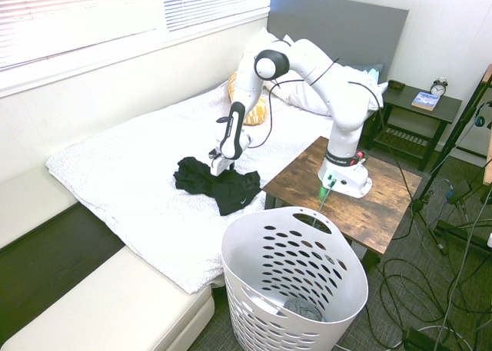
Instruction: Put my clothes in the laundry bag
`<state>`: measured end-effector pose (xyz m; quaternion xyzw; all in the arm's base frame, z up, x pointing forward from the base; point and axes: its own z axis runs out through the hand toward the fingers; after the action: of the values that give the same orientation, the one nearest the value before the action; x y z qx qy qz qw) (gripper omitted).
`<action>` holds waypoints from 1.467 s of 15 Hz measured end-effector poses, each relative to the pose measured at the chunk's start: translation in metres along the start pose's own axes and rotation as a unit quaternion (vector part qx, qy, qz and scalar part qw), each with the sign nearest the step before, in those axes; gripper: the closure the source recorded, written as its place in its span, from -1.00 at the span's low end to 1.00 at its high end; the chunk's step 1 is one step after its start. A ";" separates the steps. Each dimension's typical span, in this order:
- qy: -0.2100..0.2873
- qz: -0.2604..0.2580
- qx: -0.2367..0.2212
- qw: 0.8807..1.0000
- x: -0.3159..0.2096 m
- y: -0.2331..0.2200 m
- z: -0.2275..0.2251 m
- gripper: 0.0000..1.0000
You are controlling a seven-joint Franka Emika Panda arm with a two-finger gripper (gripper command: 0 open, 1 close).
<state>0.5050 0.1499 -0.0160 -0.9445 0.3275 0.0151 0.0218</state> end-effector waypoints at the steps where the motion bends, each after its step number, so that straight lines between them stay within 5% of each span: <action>1: -0.002 -0.001 0.002 1.000 0.000 0.000 0.000 1.00; 22: -0.005 -0.021 0.047 0.999 0.004 -0.026 -0.046 1.00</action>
<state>0.5245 0.1654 0.0311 -0.9491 0.3076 0.0036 0.0679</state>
